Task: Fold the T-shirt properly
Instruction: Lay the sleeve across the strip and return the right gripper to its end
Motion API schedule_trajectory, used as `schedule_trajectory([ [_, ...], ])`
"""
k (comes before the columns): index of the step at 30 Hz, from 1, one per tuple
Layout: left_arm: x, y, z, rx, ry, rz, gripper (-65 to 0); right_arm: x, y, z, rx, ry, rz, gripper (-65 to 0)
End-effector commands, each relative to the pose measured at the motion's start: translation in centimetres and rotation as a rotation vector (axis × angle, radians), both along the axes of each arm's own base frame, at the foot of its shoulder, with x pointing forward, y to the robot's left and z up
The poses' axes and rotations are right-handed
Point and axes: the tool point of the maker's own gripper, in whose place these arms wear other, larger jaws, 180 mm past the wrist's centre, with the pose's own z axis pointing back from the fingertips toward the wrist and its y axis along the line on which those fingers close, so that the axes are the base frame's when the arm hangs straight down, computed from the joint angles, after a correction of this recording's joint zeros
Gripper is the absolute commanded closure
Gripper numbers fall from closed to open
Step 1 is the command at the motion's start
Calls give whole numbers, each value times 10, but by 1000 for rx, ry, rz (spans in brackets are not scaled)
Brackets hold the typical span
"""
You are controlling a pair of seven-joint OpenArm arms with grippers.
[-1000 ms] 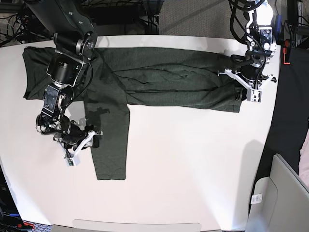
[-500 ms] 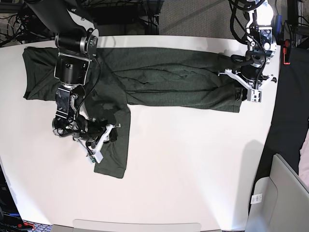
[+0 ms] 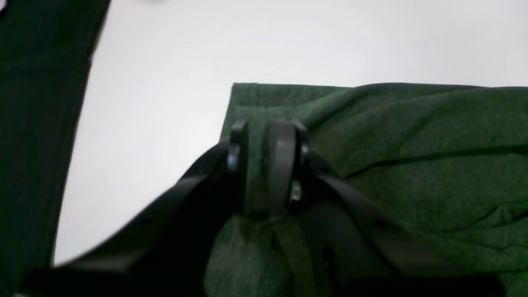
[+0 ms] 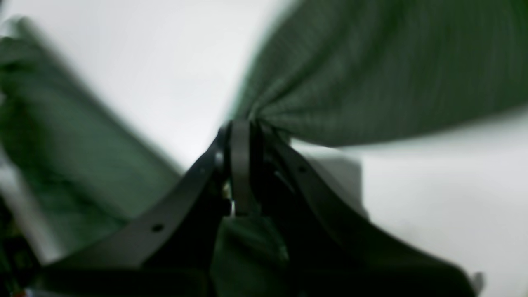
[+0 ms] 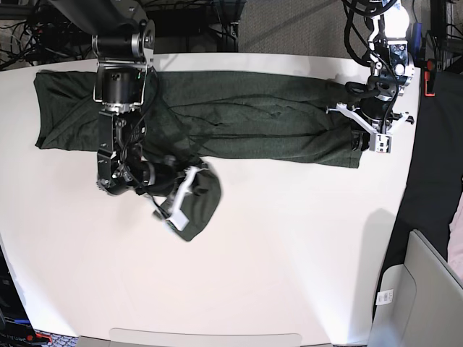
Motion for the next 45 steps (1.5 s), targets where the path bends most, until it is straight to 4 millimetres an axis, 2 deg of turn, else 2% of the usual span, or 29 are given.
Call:
schedule_trajectory([
  [1, 4, 6, 12, 12, -45, 6, -93, 9, 21, 33, 62, -84, 50, -7],
  [5, 1, 21, 16, 19, -55, 55, -93, -14, 76, 77, 178, -175, 221, -7],
  [7, 0, 30, 19, 23, -63, 80, -93, -26, 101, 87, 227, -182, 278, -7],
  [12, -12, 58, 22, 45, -63, 160, -93, -57, 150, 92, 279, -142, 386, -7],
  [18, -19, 83, 29, 69, -74, 224, -93, -88, 178, 89, 270, -127, 518, -7],
  [20, -26, 87, 26, 75, -60, 235, -93, -97, 184, 91, 278, -112, 559, -7],
  [26, -28, 89, 26, 76, -59, 241, -93, -124, 200, 83, 217, -92, 694, -8],
  [29, -28, 89, 26, 76, -59, 241, -93, -144, 208, 74, 170, -80, 781, -9],
  [31, -28, 89, 26, 76, -61, 240, -93, -150, 211, 72, 145, -87, 814, -11],
  [33, -27, 89, 27, 77, -62, 240, -93, -151, 212, 72, 144, -85, 820, -37],
  [39, -28, 89, 25, 76, -58, 241, -93, -148, 211, 73, 135, -98, 815, -194],
  [42, -28, 89, 25, 76, -58, 241, -95, -127, 202, 79, 143, -115, 744, -236],
  [45, -28, 89, 25, 76, -56, 241, -95, -110, 194, 90, 176, -137, 682, -249],
])
